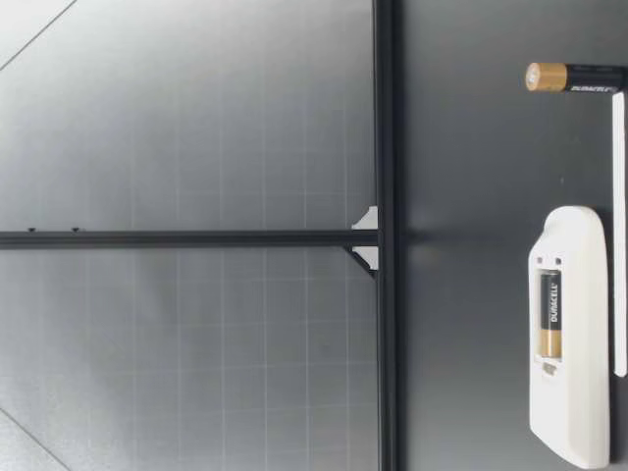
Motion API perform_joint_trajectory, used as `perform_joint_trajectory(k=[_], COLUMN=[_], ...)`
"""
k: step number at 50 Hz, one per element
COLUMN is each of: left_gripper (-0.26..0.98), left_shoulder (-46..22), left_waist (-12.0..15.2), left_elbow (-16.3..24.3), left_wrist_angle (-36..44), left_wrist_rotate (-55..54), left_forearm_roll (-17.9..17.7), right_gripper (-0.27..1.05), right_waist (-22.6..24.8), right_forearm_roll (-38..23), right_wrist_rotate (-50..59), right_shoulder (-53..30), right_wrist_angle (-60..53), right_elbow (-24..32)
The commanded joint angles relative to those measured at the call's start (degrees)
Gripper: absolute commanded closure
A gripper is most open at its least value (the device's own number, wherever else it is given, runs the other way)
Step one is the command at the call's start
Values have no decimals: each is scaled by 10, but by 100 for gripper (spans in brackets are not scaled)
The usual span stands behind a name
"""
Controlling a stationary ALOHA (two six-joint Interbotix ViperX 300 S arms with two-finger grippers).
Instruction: Place the battery into the slot of the remote controller.
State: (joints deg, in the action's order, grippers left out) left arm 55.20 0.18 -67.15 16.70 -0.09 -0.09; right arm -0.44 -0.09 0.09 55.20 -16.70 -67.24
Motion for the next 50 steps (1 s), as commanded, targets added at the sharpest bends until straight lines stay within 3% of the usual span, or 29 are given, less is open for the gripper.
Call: perform_joint_trajectory(k=[1, 13, 35, 50], left_gripper=[87, 88, 88, 88], left_shoulder=[-4, -4, -25, -27], left_waist=[4, 4, 4, 4], left_elbow=[7, 5, 6, 3], left_wrist_angle=[5, 7, 9, 9], left_wrist_rotate=[3, 3, 3, 2], left_forearm_roll=[-1, 0, 0, -1], right_gripper=[93, 95, 95, 94], right_waist=[-1, -4, -14, -19], right_forearm_roll=[-1, 1, 9, -10], right_wrist_rotate=[0, 3, 46, 50], right_shoulder=[-5, -52, -266, -392], right_wrist_angle=[-4, 25, 352, 475], right_elbow=[4, 44, 221, 303])
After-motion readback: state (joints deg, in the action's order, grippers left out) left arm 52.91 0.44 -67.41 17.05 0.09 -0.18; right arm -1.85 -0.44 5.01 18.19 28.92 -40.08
